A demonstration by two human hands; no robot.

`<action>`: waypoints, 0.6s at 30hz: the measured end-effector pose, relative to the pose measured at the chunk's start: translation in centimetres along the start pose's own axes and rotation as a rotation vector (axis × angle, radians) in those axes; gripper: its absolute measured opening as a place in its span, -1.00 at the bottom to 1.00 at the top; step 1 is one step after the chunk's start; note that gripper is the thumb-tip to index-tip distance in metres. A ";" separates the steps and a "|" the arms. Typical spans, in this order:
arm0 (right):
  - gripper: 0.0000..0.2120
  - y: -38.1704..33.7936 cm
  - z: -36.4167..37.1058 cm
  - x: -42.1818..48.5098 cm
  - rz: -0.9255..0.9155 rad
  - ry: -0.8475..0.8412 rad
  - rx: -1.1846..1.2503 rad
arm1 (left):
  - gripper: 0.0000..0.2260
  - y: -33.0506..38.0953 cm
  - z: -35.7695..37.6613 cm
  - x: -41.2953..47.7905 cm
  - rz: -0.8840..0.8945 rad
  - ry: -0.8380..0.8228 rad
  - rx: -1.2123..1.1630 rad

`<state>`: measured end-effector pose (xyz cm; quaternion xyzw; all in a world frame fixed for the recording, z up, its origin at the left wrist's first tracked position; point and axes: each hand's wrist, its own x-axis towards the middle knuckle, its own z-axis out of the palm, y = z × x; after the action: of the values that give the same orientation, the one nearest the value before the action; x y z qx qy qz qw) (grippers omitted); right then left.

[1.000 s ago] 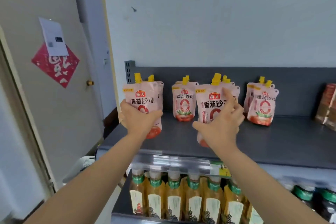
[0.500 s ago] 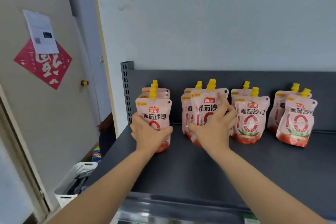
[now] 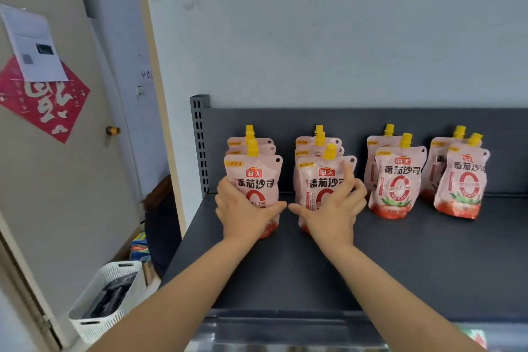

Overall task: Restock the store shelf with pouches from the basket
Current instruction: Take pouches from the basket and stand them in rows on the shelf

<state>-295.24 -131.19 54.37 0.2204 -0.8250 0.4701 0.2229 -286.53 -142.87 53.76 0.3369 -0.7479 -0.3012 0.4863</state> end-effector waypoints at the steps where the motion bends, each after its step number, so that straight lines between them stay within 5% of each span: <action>1: 0.25 0.0 -0.2 -0.1 -0.001 -0.022 -0.012 | -0.09 0.1 -0.1 0.1 -0.013 -0.011 0.007; 12: 0.05 -0.2 -6.9 -2.6 -0.007 -0.102 -0.156 | 0.29 1.4 -3.6 -1.6 -0.099 -0.213 0.306; 18: -0.13 1.0 -13.7 -6.1 -0.037 -0.013 -0.332 | 0.23 3.8 -4.9 -5.9 0.215 -0.125 0.270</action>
<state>-288.68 -117.76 56.46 0.1988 -0.8885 0.3218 0.2597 -280.98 -136.52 55.34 0.2979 -0.8420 -0.1650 0.4184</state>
